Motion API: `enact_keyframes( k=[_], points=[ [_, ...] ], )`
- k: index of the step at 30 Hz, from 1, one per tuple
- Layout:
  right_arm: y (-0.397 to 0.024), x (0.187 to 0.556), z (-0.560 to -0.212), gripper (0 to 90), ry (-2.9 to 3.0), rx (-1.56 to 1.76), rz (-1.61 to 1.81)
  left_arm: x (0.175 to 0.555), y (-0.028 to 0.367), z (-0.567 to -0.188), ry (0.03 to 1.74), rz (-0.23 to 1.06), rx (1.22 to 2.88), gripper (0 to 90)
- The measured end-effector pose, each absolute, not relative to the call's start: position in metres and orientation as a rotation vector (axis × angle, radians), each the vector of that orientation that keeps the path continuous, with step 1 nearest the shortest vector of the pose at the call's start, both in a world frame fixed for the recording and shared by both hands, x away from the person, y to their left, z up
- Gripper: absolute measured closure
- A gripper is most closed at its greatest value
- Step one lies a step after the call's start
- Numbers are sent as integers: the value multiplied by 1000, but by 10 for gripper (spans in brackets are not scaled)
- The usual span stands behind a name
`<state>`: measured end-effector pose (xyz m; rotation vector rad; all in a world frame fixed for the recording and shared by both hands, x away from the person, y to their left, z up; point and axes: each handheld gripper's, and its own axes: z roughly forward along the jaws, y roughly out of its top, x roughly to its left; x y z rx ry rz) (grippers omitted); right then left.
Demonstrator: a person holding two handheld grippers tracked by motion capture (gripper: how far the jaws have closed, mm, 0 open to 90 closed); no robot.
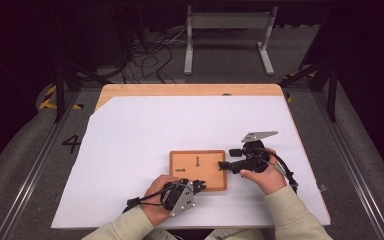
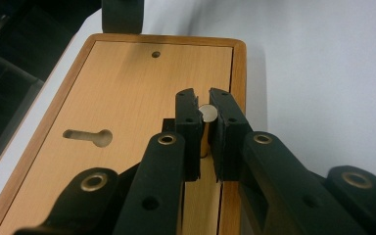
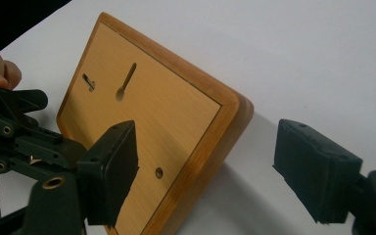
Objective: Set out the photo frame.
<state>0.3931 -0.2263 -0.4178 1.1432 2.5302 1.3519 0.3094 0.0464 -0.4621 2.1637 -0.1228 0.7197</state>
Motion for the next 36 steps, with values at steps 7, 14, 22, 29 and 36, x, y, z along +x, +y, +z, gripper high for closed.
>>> enact_keyframes(
  k=[7,14,22,29,36],
  points=[
    [-209,402,-429,233,2620,1154,1337,308,46,-463,-130,731,2158,835],
    [-198,410,-438,237,2686,1176,1366,309,47,-463,-134,731,2158,835],
    [-190,412,-445,307,2759,1174,1409,308,47,-461,-132,718,2167,834],
    [-197,414,-443,389,2800,1182,1457,308,53,-453,-85,579,2165,740],
    [-201,413,-440,456,2814,1124,1506,303,83,-428,5,488,2048,598]
  ],
)
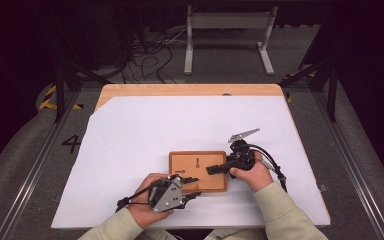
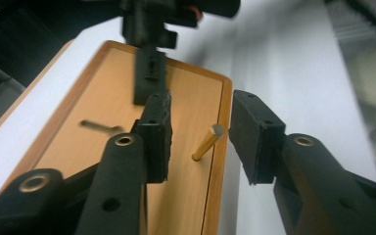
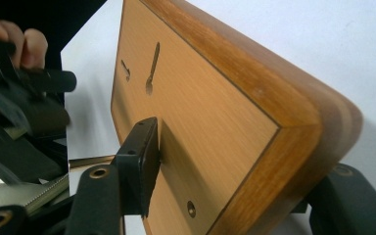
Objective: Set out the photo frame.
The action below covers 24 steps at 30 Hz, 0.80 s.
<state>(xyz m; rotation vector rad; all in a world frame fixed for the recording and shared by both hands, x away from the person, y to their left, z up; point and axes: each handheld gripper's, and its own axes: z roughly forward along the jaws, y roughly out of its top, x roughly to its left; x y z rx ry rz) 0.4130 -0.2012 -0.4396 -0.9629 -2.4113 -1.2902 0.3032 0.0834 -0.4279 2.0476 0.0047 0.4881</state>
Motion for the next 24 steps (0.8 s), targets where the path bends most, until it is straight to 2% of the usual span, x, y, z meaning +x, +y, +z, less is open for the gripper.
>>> enact_keyframes(
  k=[5,7,9,16,24],
  points=[
    [-204,411,-434,521,-2423,-878,-1317,307,109,-410,95,481,1932,561],
    [-204,409,-432,531,-2435,-847,-1321,312,122,-403,143,538,1891,557],
    [-204,408,-430,541,-2450,-822,-1321,317,134,-400,200,539,1862,552],
    [-204,399,-423,583,-2537,-698,-1310,333,154,-402,369,589,1834,488],
    [-204,387,-415,654,-2619,-507,-1275,351,167,-417,535,512,1829,473]
  ],
)
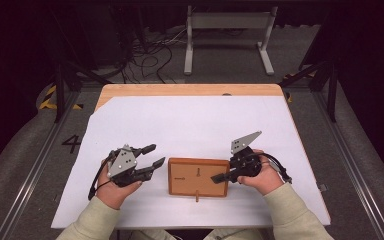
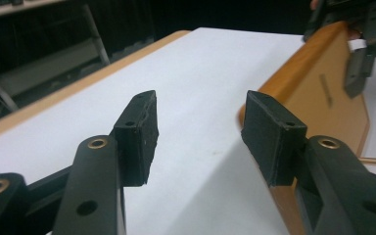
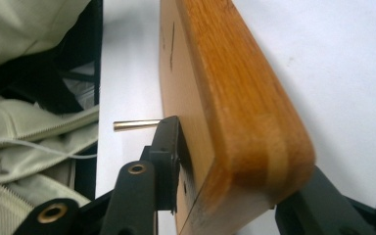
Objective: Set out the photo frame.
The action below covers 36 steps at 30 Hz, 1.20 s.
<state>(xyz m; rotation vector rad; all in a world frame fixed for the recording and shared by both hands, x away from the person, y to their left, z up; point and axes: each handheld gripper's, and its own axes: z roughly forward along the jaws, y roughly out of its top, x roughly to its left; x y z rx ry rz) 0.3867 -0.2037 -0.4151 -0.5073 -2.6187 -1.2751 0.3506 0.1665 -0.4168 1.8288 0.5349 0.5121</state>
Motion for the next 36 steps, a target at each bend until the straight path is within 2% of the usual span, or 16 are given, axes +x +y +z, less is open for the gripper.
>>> enact_keyframes(
  k=[5,13,24,33,36],
  points=[
    [-204,381,-413,705,-2615,-407,-1268,358,174,-423,597,487,1825,470],
    [-200,377,-410,714,-2626,-442,-1197,362,177,-428,645,467,1827,464],
    [-206,375,-390,713,-2836,-391,-1471,361,179,-428,657,468,1830,474],
    [-213,376,-394,709,-3176,-58,-1455,362,179,-430,664,468,1842,475],
    [-215,377,-399,708,-3202,-42,-1395,363,178,-431,667,464,1849,474]
  ],
)
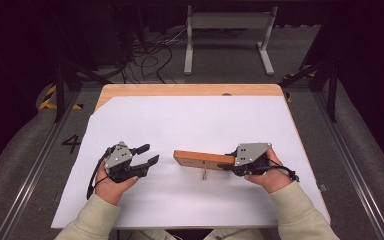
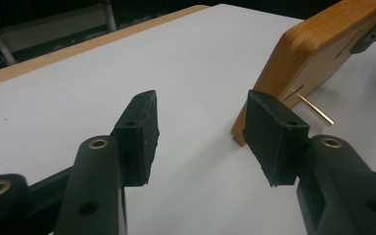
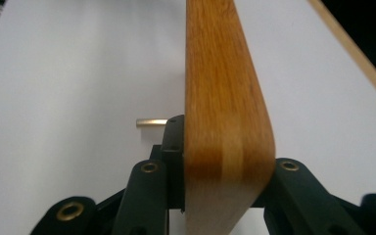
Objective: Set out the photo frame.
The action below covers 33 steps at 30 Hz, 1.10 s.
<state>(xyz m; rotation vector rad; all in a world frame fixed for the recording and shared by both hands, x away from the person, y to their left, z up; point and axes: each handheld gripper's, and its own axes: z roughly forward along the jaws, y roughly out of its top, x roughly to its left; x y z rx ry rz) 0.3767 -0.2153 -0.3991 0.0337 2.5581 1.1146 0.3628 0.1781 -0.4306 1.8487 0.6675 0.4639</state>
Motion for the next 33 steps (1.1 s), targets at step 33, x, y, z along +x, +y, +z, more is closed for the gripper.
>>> enact_keyframes(
  k=[33],
  points=[
    [-266,355,-402,576,2661,451,1117,359,183,-435,653,412,1858,495]
  ],
)
